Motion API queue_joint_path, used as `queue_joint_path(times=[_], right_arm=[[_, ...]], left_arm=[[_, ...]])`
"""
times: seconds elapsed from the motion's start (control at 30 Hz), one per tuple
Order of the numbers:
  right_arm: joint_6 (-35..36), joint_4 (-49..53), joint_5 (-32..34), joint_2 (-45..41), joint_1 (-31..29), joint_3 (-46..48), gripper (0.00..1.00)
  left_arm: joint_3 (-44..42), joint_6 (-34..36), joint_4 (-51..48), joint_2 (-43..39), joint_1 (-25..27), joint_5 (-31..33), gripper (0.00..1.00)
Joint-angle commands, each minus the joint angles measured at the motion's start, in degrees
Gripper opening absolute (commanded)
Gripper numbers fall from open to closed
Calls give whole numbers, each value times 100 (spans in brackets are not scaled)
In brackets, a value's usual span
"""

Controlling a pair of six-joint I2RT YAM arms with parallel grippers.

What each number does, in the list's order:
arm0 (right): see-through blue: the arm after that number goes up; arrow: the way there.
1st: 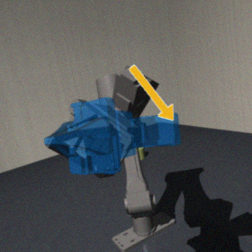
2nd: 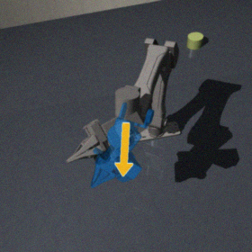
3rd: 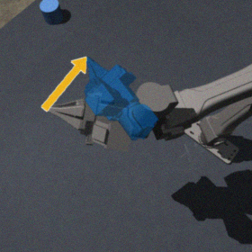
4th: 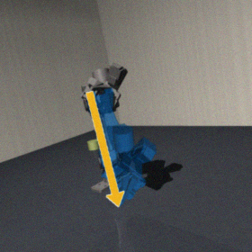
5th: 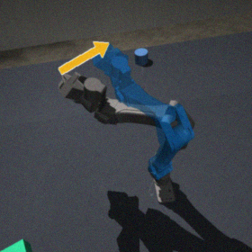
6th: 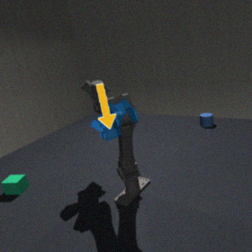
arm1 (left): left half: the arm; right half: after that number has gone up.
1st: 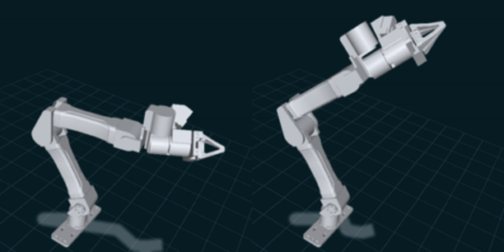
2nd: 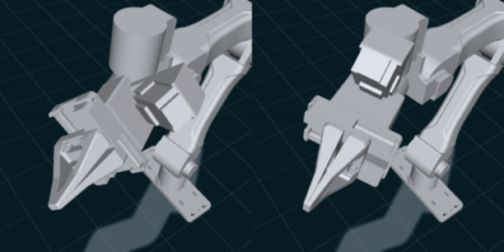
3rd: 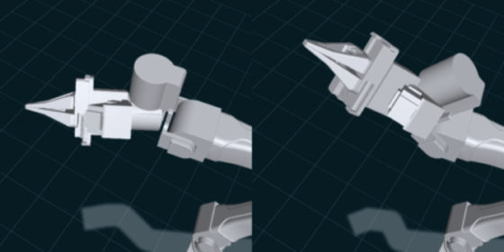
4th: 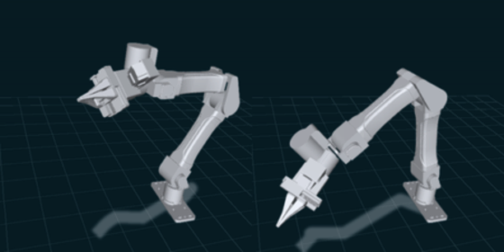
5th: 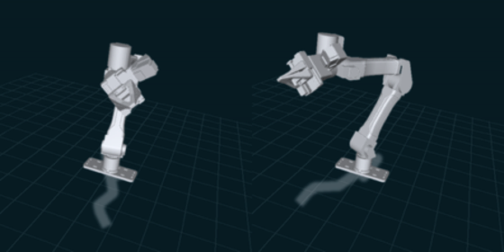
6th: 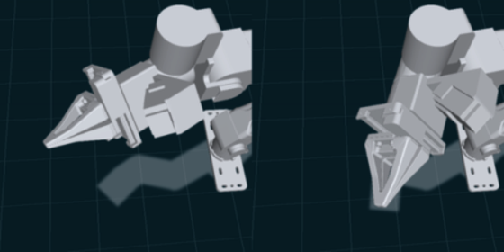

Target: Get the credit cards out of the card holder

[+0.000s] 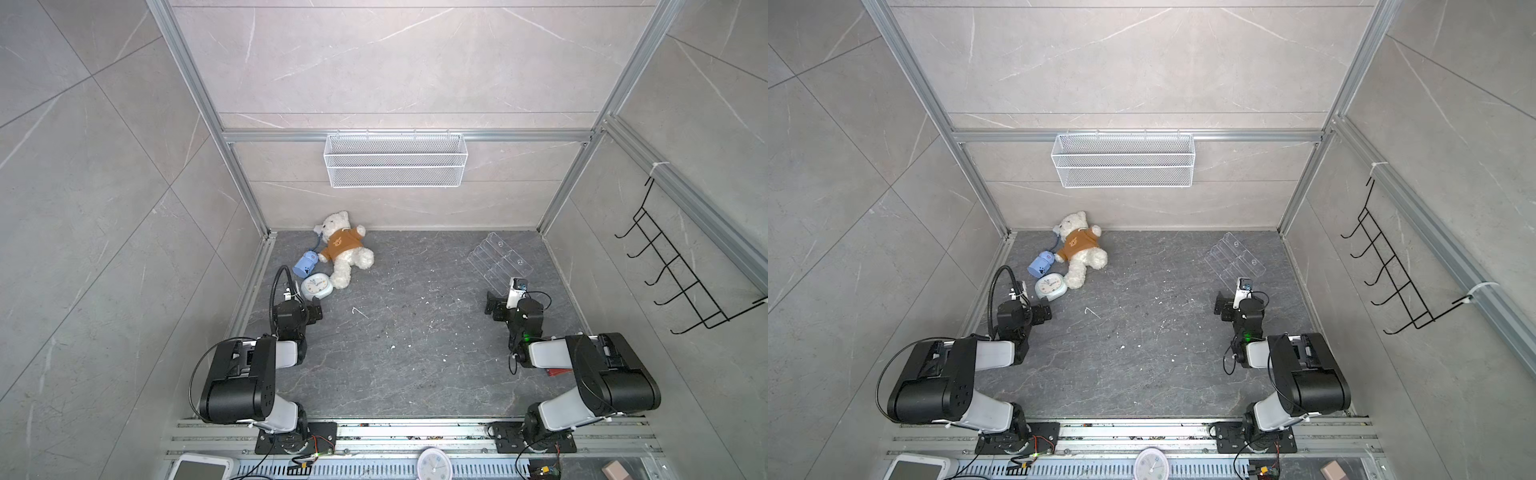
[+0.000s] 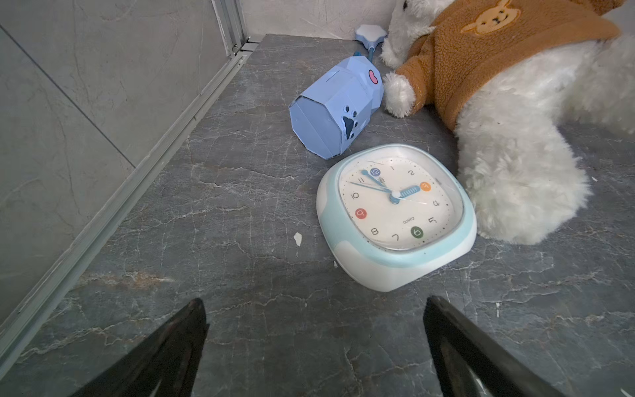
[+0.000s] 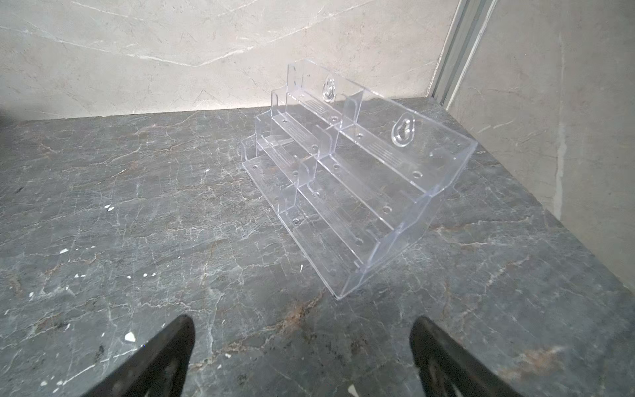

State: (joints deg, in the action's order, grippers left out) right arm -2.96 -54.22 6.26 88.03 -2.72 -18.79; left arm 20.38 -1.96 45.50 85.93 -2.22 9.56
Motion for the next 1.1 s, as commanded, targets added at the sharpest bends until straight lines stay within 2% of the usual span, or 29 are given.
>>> queue_joint_path(times=[0.0, 0.73, 0.83, 0.9, 0.97, 1.0, 1.07], right_arm=[[-9, -47, 86, -75, -17, -37, 100], [-11, -54, 86, -78, -16, -37, 100], [-104, 73, 328, -275, -14, -46, 100], [-121, 683, 409, -770, -23, -113, 100], [-320, 1596, 629, -1234, -47, -345, 100], [-539, 2317, 735, -1489, -53, -586, 100], [-800, 3697, 762, -1841, -53, -1104, 100]], left_arm=[[-17, -41, 310, -24, 18, 85, 100], [0, -42, 302, -23, 20, 81, 100], [-8, 28, 303, -39, 23, -50, 100], [32, 214, 187, -97, 86, -315, 100], [-36, 267, 180, -279, 145, -301, 100], [4, 327, -78, -481, 219, -218, 100], [413, 365, -1254, -924, 475, 34, 100]])
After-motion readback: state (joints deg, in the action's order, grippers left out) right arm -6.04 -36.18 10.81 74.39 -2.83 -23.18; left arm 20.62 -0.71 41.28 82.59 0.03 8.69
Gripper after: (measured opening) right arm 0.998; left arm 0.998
